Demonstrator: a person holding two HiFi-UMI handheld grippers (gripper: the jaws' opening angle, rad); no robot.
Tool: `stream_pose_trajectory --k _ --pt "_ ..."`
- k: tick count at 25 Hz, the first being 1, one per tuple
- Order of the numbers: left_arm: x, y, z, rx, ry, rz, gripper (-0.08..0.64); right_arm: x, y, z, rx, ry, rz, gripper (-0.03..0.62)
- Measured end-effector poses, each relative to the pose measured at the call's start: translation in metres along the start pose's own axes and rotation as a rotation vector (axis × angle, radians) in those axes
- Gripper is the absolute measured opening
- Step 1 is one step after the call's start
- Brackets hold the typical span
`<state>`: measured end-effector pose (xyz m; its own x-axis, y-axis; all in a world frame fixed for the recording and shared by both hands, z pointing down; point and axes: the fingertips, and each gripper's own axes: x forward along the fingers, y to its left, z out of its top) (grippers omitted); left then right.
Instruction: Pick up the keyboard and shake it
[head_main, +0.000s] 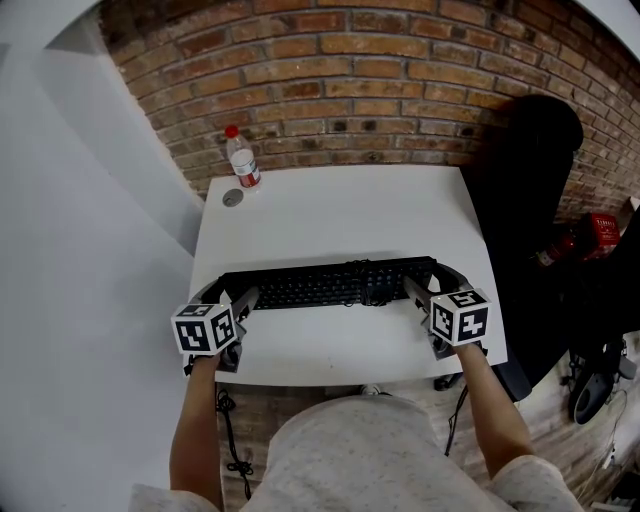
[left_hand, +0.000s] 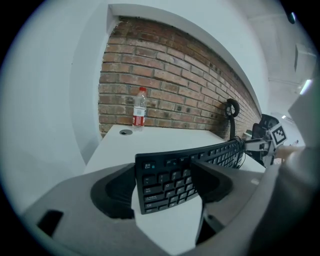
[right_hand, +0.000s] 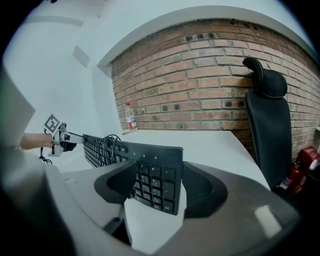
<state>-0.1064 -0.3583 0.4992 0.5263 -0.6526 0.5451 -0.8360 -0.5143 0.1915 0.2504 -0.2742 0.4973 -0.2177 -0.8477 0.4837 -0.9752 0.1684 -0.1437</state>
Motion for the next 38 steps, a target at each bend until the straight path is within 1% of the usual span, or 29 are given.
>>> stream_pose_trajectory --k 9,20,38 --pt "-0.013 -0.005 -0.007 0.004 -0.006 0.011 0.341 -0.012 0.005 -0.006 -0.015 0.003 -0.007 0.295" --pt "-0.03 -0.012 -0.018 0.014 0.002 0.019 0.342 -0.028 0.013 -0.013 -0.005 -0.001 -0.021 0.293" --pt "-0.057 -0.023 -0.047 0.029 0.01 0.016 0.341 -0.056 0.027 -0.037 -0.036 0.006 -0.063 0.291"
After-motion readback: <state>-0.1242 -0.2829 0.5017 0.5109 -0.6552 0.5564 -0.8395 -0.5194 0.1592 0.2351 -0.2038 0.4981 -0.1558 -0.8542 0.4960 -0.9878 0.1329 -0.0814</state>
